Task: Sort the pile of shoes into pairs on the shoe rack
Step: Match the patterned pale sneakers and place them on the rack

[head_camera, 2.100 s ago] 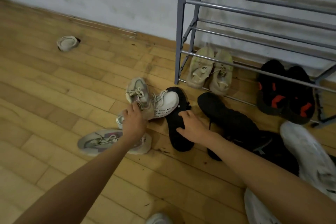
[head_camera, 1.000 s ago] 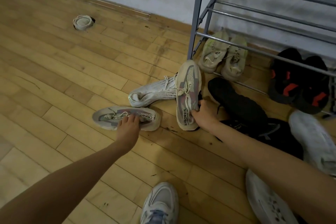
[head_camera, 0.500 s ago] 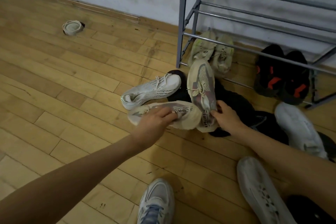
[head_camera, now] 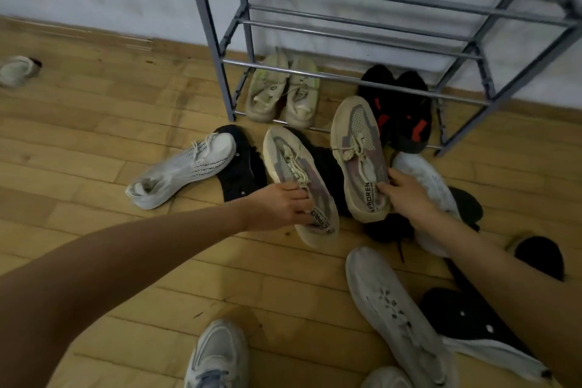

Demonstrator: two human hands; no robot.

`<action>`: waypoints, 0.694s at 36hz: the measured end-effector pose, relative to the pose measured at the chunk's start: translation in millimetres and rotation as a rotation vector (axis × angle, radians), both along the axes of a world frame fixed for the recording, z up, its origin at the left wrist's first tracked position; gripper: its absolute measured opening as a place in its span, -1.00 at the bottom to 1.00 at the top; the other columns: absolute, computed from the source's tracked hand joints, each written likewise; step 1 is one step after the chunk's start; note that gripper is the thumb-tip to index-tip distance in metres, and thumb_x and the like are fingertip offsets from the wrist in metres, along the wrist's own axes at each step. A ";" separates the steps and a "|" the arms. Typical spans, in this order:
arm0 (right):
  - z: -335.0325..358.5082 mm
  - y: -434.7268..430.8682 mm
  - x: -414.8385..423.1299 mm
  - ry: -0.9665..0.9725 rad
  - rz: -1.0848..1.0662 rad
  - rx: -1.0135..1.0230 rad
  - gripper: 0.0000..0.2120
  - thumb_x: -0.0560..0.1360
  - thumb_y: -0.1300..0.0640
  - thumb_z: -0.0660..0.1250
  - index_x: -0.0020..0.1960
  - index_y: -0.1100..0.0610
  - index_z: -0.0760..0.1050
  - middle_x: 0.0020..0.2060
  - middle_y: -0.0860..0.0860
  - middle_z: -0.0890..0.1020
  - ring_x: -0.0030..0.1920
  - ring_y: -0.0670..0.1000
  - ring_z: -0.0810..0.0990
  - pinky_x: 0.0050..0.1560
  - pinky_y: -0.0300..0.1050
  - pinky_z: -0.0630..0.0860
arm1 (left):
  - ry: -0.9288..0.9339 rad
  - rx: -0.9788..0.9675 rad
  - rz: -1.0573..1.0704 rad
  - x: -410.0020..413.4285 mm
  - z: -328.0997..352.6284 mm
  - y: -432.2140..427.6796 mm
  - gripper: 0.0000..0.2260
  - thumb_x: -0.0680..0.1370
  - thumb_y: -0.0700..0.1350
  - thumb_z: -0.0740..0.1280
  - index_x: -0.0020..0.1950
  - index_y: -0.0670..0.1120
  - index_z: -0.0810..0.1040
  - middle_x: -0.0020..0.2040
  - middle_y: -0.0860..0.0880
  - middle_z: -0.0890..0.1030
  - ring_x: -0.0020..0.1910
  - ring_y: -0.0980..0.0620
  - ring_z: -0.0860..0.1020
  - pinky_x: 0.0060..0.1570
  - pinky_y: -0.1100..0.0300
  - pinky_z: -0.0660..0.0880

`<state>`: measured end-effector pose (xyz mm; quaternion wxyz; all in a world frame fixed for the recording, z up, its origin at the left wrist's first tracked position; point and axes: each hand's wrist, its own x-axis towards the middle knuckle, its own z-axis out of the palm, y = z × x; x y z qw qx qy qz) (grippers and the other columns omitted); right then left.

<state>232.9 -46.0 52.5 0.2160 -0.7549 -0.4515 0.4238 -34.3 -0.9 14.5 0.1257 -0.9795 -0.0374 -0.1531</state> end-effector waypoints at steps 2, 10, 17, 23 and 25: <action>-2.1 -3.8 7.0 0.047 -0.034 -0.003 -0.69 0.60 0.17 0.18 0.32 0.08 0.43 0.17 0.08 0.58 0.16 0.11 0.56 0.23 0.11 0.49 | 0.039 0.014 -0.030 10.8 -3.9 5.0 -0.81 0.40 -0.20 0.47 -0.02 0.00 0.64 -0.10 -0.02 0.62 0.00 -0.02 0.40 0.07 0.14 0.38; -6.8 -13.2 0.0 0.308 -0.097 -0.047 -0.72 0.61 0.18 0.18 0.30 0.03 0.44 0.08 0.02 0.62 0.05 0.03 0.60 0.03 -0.04 0.56 | 0.110 -0.386 0.478 21.4 -16.3 1.8 -0.62 0.49 -0.23 0.13 0.21 -0.05 0.60 0.14 -0.11 0.54 0.11 -0.13 0.46 0.00 0.06 0.54; -8.2 -9.8 -45.9 0.342 -0.009 0.010 -0.73 0.59 0.13 0.22 0.29 -0.01 0.45 0.08 0.01 0.63 0.08 0.04 0.61 0.12 0.20 0.56 | -0.515 -1.495 0.970 27.9 7.0 -28.7 -0.71 0.63 0.05 0.16 0.15 -0.07 0.57 0.02 -0.05 0.63 0.00 0.04 0.58 0.00 0.25 0.46; -7.3 -9.8 -85.8 0.382 0.119 -0.018 -0.73 0.59 0.09 0.23 0.28 -0.06 0.45 0.10 0.01 0.62 0.10 0.06 0.61 0.13 0.20 0.55 | -0.755 -1.859 1.037 14.1 15.6 -39.2 -0.66 0.50 -0.13 0.40 0.27 -0.06 0.50 0.06 -0.07 0.65 0.01 -0.05 0.64 0.02 -0.02 0.60; -6.7 -10.0 -94.2 0.367 0.168 -0.027 -0.69 0.60 0.05 0.21 0.33 -0.03 0.41 0.15 -0.03 0.58 0.15 0.04 0.58 0.18 0.11 0.54 | -0.827 -1.889 1.066 4.8 9.9 -41.3 -0.71 0.51 -0.19 0.39 0.22 -0.05 0.53 0.04 -0.07 0.66 0.01 -0.06 0.64 0.03 -0.03 0.60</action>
